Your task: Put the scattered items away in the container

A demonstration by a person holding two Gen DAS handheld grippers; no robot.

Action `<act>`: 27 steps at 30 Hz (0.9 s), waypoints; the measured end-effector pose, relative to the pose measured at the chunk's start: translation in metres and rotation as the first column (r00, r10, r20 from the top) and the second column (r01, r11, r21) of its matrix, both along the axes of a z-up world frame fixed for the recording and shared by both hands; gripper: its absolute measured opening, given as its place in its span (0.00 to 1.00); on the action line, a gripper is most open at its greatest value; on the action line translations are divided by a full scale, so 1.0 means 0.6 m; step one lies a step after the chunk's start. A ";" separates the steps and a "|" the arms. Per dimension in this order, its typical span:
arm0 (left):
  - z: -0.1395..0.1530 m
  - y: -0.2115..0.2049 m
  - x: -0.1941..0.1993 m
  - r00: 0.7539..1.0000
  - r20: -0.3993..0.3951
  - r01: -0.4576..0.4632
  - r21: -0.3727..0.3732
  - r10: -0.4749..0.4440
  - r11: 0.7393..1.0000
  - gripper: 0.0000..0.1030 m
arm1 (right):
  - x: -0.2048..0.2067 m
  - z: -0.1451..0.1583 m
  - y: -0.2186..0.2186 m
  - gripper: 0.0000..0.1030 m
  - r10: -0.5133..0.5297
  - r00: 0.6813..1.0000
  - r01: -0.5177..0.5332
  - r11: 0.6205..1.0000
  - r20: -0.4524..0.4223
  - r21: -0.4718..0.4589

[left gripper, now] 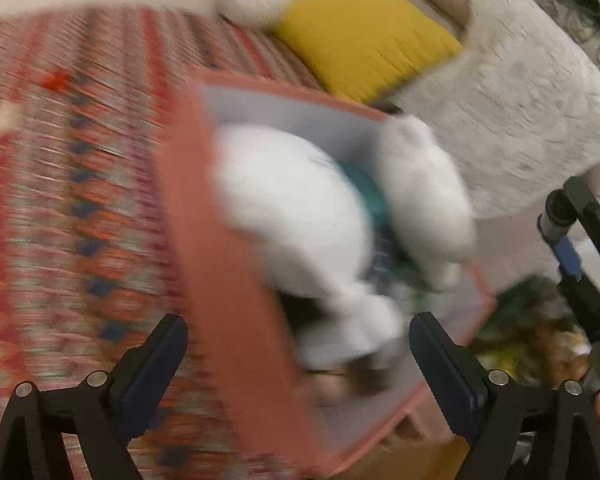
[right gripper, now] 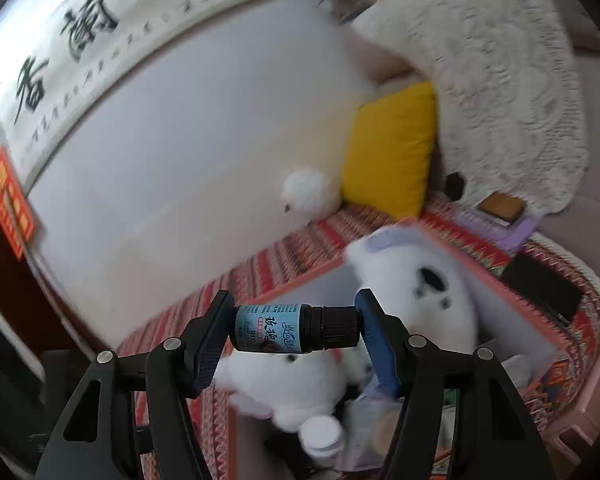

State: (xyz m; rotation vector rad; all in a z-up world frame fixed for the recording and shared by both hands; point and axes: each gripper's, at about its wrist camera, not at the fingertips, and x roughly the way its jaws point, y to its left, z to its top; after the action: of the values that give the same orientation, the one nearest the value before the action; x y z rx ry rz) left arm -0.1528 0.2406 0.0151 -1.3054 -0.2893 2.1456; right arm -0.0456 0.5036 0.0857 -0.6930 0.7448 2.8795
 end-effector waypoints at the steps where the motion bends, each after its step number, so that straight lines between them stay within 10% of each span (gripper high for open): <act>1: 0.003 -0.007 0.008 1.000 -0.019 -0.020 -0.014 0.020 1.000 0.91 | -0.010 -0.007 -0.007 0.85 -0.036 0.999 0.035 0.999 0.039 0.034; 10: 0.065 -0.152 0.115 0.961 -0.233 -0.177 -0.118 0.146 0.977 0.96 | 0.068 0.080 -0.078 0.95 -0.249 0.958 0.271 0.949 -0.143 0.162; 19: 0.149 -0.276 0.258 0.786 -0.535 -0.440 -0.137 0.308 0.887 0.99 | 0.148 0.130 -0.303 1.00 -0.109 0.945 0.220 0.910 -0.307 0.353; 27: 0.157 -0.365 0.340 0.672 -0.627 -0.610 -0.165 0.395 0.775 1.00 | 0.177 0.028 -0.488 1.00 0.122 0.985 -0.064 0.914 -0.120 0.400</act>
State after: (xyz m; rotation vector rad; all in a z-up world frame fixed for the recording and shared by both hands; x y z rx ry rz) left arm 0.0509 0.0216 0.1092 -0.7275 0.0036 3.0879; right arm 0.0607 0.2105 0.1027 -0.4843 0.1252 3.0488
